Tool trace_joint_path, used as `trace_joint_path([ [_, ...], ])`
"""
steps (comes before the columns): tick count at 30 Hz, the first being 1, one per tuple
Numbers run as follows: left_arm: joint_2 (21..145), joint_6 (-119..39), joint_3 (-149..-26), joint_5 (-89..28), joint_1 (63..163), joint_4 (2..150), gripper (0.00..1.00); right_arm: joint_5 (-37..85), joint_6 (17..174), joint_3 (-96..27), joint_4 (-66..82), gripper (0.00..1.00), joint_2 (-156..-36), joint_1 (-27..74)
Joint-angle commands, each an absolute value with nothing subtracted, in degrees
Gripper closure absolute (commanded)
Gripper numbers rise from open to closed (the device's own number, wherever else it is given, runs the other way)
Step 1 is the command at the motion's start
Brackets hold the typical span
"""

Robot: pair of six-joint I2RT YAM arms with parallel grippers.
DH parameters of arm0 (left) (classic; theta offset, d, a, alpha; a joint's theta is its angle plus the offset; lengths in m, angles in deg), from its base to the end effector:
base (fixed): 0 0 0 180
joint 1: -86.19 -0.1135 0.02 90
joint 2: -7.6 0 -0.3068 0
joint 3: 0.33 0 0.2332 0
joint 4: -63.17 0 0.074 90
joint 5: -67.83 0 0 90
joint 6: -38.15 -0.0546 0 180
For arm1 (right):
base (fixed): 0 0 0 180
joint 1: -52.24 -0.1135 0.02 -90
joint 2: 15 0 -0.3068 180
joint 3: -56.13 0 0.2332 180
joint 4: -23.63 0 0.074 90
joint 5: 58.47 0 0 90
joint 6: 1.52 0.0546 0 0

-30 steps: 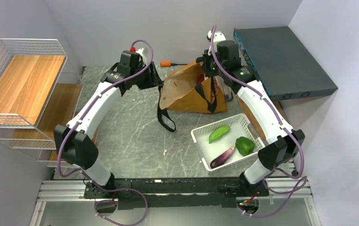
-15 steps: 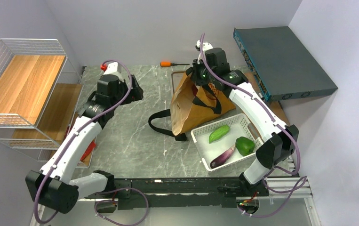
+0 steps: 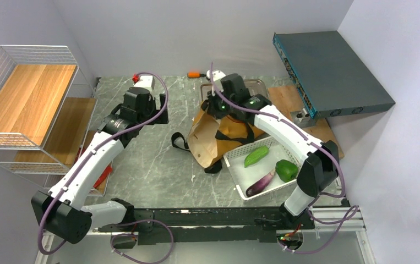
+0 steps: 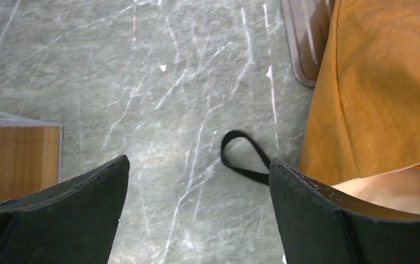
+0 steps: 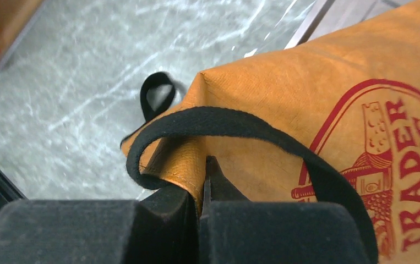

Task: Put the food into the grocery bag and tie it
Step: Move the snack to the shelf.

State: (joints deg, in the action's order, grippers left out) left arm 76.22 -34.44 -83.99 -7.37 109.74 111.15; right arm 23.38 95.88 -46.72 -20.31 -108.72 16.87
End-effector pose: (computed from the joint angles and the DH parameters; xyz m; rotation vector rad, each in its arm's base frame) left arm 0.2254 -0.0830 0.3908 -0.0360 2.1275 -0.1455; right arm 0.3015 0.2235 0.3836 -0.6192 2.1427 0.5726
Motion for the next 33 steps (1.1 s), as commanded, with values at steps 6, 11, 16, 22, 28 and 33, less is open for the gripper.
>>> trace_joint_path([
  [6,72.30,-37.58,-82.05,0.74,111.38,118.83,0.03,24.30,90.53,-43.70,-19.62,1.00,-110.55,13.95],
  [11,71.81,-36.97,-81.32,0.02,111.75,119.37,0.03,28.45,92.79,-52.41,-20.36,1.00,-112.79,15.12],
  [16,71.48,-37.01,-81.92,-0.32,111.83,118.88,0.03,32.15,99.72,-61.25,-21.97,1.00,-114.74,19.43],
  [22,73.27,-39.23,-85.02,1.41,111.94,121.72,0.04,38.17,103.88,-69.38,-24.86,1.00,-118.23,23.40],
  [28,73.06,-39.60,-84.61,5.55,111.94,123.77,0.02,27.87,106.00,-68.91,-22.78,1.00,-119.11,24.98],
  [33,74.71,-35.11,-82.68,13.64,111.94,129.67,0.01,15.81,105.42,-60.87,-20.29,1.00,-117.62,22.50],
])
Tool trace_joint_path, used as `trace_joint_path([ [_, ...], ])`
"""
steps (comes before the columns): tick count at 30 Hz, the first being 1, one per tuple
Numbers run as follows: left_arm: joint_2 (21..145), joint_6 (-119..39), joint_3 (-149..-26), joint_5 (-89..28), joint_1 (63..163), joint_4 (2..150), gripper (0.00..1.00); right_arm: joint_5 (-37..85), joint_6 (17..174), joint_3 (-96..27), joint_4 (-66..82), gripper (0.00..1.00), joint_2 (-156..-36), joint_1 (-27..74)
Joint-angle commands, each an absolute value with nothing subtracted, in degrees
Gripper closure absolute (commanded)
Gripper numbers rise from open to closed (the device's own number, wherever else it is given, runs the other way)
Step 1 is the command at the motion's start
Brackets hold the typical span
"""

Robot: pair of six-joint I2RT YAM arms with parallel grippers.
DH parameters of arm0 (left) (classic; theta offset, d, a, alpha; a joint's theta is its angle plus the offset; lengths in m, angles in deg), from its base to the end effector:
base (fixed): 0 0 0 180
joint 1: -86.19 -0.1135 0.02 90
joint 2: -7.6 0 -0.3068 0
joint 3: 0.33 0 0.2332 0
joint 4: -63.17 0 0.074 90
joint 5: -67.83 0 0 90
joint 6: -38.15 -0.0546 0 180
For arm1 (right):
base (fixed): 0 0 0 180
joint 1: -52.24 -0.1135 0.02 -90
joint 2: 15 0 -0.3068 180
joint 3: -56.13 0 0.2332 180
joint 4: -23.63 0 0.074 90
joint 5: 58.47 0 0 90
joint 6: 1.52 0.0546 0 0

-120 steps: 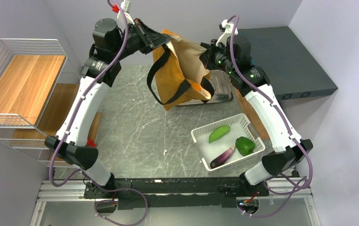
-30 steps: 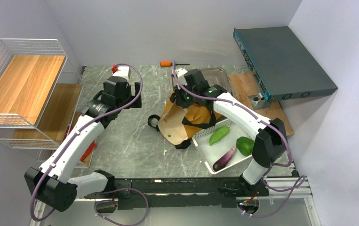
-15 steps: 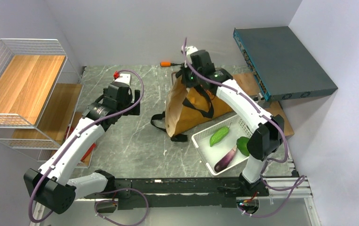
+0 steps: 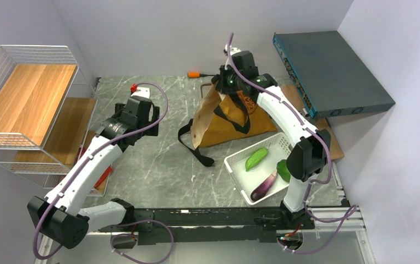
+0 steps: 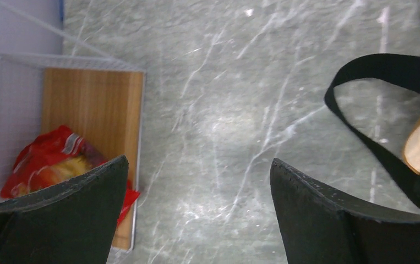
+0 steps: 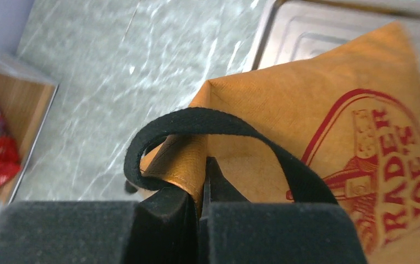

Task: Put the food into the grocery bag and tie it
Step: Move the snack to the shelf.

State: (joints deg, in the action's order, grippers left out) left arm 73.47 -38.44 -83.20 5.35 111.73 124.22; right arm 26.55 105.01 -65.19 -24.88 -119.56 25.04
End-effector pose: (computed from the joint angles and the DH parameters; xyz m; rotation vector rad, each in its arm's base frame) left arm 0.1964 -0.0659 0.3766 0.0054 2.2427 0.1997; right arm 0.3799 0.2006 0.4101 -0.2542 2.1562 0.5380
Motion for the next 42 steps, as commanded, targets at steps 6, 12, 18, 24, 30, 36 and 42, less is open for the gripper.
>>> trace_joint_path([
  [6,84.23,-19.50,-84.58,26.78,111.94,147.23,0.01,19.50,101.32,-54.13,-20.67,1.00,-113.64,20.34],
  [12,96.46,-12.27,-85.13,31.39,111.85,154.90,0.01,20.44,100.92,-52.19,-20.81,1.00,-112.32,20.91],
  [18,100.13,-14.53,-79.90,26.51,108.55,148.57,0.01,19.26,99.80,-50.64,-20.43,1.00,-110.94,20.54],
  [24,99.49,-20.10,-77.88,25.08,102.53,142.81,0.01,20.40,98.89,-47.20,-20.46,1.00,-108.78,20.18],
  [30,102.49,-24.96,-78.28,24.71,97.55,140.29,0.01,21.48,98.58,-45.22,-20.52,1.00,-107.10,20.09],
  [36,104.28,-26.39,-78.42,26.88,94.15,138.60,0.01,21.86,98.67,-45.06,-20.63,1.00,-106.56,20.11],
  [42,105.01,-31.42,-76.91,29.07,91.21,133.81,0.01,22.20,98.50,-44.87,-20.87,1.00,-106.13,20.10],
])
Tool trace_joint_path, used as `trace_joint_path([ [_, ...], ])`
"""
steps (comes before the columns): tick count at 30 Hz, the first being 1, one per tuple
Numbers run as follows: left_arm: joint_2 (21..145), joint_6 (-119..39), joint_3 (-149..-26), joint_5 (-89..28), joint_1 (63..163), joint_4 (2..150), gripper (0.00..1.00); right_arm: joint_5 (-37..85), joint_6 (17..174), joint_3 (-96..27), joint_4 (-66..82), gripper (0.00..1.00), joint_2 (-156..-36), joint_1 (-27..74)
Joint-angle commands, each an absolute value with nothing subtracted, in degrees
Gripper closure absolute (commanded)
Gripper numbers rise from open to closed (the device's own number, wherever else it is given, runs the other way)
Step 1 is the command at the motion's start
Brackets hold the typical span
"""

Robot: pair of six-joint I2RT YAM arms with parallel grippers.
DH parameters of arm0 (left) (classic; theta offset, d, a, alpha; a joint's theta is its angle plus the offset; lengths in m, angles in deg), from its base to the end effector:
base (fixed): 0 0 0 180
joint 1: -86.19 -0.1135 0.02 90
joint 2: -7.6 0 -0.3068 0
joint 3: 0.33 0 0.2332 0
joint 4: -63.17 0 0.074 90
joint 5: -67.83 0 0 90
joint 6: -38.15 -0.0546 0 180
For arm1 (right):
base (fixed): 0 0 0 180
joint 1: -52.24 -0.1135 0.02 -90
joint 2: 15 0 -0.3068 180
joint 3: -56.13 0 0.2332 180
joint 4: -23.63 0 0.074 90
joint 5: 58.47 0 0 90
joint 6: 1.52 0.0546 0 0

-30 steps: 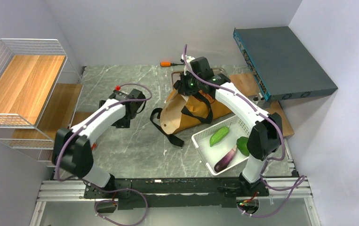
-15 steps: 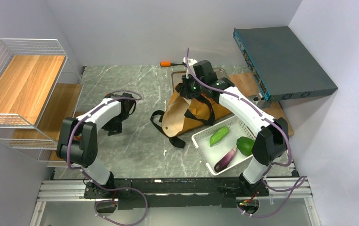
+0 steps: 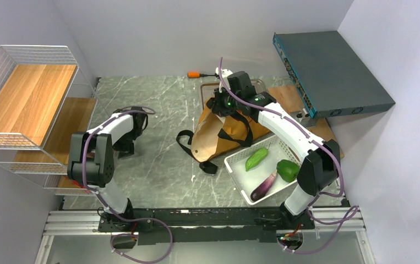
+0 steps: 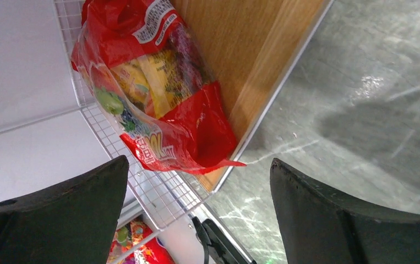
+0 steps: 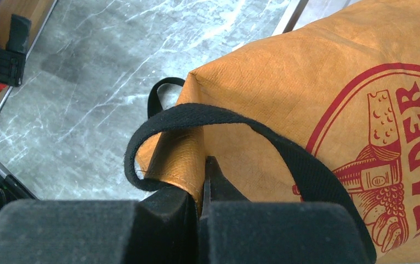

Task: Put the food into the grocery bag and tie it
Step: Move the snack to the shelf.

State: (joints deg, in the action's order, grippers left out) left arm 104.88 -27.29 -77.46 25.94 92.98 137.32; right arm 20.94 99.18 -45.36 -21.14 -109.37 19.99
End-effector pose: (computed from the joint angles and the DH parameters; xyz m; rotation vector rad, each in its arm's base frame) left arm 0.2724 0.0085 0.2273 -0.3770 2.7084 1.2028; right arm 0.3125 0.2091 0.3703 -0.5291 2.2239 0.6079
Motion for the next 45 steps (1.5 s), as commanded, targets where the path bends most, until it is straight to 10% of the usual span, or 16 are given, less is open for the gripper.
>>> trace_joint_path([
  [1,105.25,-31.93,-76.73,29.55,90.64,133.31,0.02,22.25,98.42,-44.79,-20.89,1.00,-105.95,20.10],
  [19,108.64,-39.15,-76.51,23.17,76.12,129.09,0.14,24.17,96.66,-45.03,-21.60,1.00,-105.37,20.09],
  [22,108.22,-39.56,-76.50,21.85,74.80,128.74,0.26,24.66,96.23,-44.40,-21.60,1.00,-104.89,20.11],
  [30,107.70,-39.53,-76.44,19.43,73.85,128.02,1.00,25.44,95.08,-43.70,-21.42,1.00,-104.53,20.08],
  [45,96.41,-42.70,-76.18,14.48,90.69,126.53,1.00,26.16,94.10,-43.50,-21.51,1.00,-104.24,20.11],
])
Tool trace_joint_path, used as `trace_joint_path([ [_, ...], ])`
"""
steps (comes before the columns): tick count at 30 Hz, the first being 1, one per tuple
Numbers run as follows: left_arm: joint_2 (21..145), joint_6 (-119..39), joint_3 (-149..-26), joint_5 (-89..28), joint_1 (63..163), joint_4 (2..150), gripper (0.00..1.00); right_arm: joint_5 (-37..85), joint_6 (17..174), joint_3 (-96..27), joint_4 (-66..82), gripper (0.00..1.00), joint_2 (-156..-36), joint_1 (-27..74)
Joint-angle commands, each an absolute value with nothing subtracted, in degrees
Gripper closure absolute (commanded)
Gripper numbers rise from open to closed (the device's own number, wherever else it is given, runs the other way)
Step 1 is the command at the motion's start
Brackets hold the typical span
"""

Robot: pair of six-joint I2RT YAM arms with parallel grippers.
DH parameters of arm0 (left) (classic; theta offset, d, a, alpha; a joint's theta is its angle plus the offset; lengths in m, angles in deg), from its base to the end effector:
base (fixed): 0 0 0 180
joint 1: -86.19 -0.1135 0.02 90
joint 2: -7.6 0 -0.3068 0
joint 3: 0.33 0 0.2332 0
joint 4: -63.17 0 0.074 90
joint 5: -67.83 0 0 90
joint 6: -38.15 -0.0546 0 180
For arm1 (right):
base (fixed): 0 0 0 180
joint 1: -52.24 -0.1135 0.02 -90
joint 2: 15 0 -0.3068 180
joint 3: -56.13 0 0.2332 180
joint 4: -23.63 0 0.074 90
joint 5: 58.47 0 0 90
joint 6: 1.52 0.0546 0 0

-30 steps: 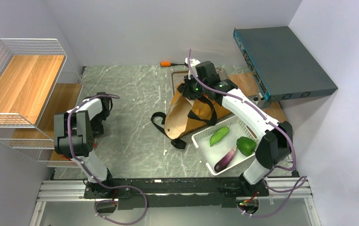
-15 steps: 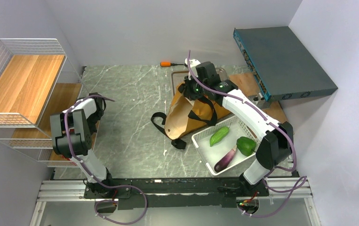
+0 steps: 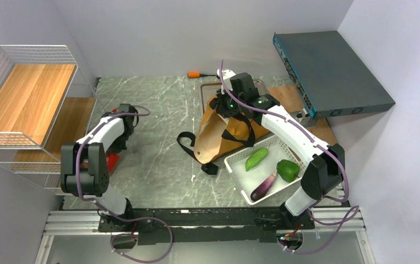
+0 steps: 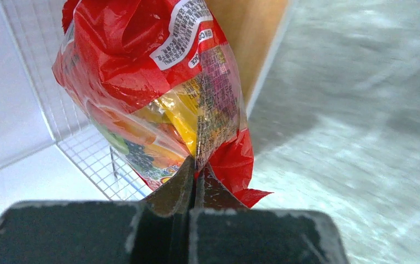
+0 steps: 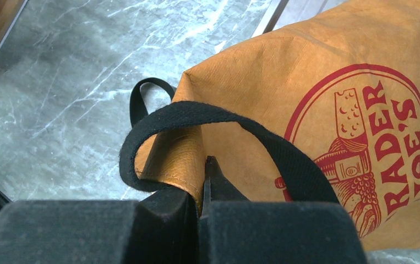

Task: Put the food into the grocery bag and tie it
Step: Move the snack to the shelf.

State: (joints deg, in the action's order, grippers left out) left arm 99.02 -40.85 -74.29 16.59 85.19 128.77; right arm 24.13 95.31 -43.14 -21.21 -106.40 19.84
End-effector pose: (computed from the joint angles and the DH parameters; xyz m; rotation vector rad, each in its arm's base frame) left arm 0.2635 0.0388 0.2345 -0.3529 2.7852 0.9687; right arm 0.3009 0.1993 0.3751 -0.5709 2.1865 0.5159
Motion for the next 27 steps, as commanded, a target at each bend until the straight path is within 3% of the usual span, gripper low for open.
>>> trace_joint_path([
  [1,96.54,-42.79,-76.93,14.95,92.15,126.43,1.00,26.18,94.08,-43.50,-21.45,1.00,-104.27,20.14],
  [6,98.85,-42.27,-81.62,13.42,96.78,127.60,0.99,26.20,93.93,-43.97,-21.50,1.00,-104.66,20.10],
  [7,98.47,-42.53,-82.06,13.00,97.61,127.41,0.91,26.31,93.93,-44.00,-21.51,1.00,-104.65,20.08],
  [8,97.63,-43.00,-82.19,12.68,98.45,127.06,0.65,26.41,93.80,-44.03,-21.53,1.00,-104.66,20.08],
  [9,96.61,-43.57,-82.09,11.93,99.17,126.21,0.32,26.55,93.70,-44.03,-21.59,1.00,-104.70,20.13],
  [10,95.47,-44.18,-81.83,11.09,99.81,125.43,0.04,26.60,93.57,-43.97,-21.60,1.00,-104.66,20.11],
  [12,93.61,-45.04,-81.58,9.70,100.52,124.45,0.01,26.77,93.37,-43.73,-21.59,1.00,-104.57,20.12],
  [27,100.26,-49.36,-78.58,11.49,105.29,127.67,0.01,26.78,93.26,-42.79,-21.62,1.00,-103.89,20.10],
])
